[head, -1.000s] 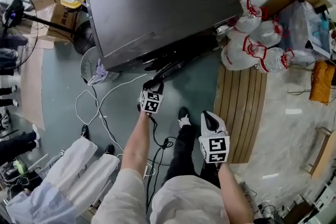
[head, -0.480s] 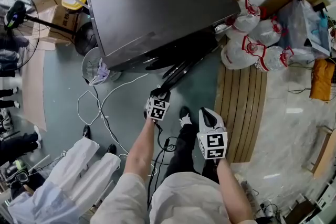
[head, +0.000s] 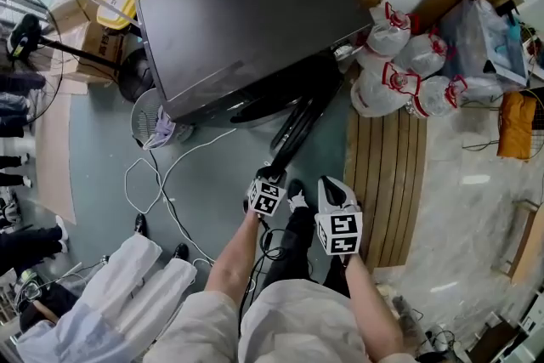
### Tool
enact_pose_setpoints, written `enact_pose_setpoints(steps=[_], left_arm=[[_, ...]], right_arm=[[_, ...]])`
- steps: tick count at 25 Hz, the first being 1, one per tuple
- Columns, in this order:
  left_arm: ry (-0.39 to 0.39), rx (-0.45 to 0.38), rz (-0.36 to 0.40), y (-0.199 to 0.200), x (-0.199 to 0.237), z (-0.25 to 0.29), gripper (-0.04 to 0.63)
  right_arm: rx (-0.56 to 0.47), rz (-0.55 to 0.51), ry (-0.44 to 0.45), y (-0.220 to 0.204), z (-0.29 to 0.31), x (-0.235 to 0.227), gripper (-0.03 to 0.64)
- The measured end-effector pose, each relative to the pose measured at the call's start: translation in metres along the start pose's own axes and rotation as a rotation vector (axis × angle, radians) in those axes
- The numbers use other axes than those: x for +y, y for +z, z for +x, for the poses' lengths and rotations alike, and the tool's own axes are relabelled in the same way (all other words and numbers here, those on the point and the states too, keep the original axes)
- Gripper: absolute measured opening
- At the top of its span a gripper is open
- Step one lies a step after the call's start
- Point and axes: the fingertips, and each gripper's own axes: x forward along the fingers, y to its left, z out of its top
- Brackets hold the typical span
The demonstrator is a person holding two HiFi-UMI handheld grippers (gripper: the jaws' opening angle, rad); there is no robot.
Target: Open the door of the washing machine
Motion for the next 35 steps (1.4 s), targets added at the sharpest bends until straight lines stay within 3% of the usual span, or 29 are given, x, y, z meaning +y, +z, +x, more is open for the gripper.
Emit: enact_pose_setpoints(steps=[5, 11, 25, 31, 35], left_arm=[[-0.050, 0.031, 0.014, -0.004, -0.028, 0.003, 0.158], [-0.102, 0.038, -0.022, -0.002, -0.079, 0.015, 0.166], [-0.127, 0.045, -0.139, 0.015, -0.172, 0.045, 0.172], [-0.149, 0.053, -0.152, 0.026, -0.215, 0.068, 0.174], [-0.182, 0.065, -0.110, 0.041, -0.247, 0.079, 0.173]], right_arm=[[-0.011, 0.024, -0.021, 0.002, -0.005, -0.002, 0.000], [-0.021, 0.063, -0.063, -0.010, -0.028, -0.033, 0.000], [-0.047, 0.142, -0.135, -0.032, -0.077, -0.099, 0.000], [-0.060, 0.165, -0.155, -0.041, -0.096, -0.127, 0.000], [-0.070, 0.183, -0.178, -0.048, -0.113, -0.147, 0.000]])
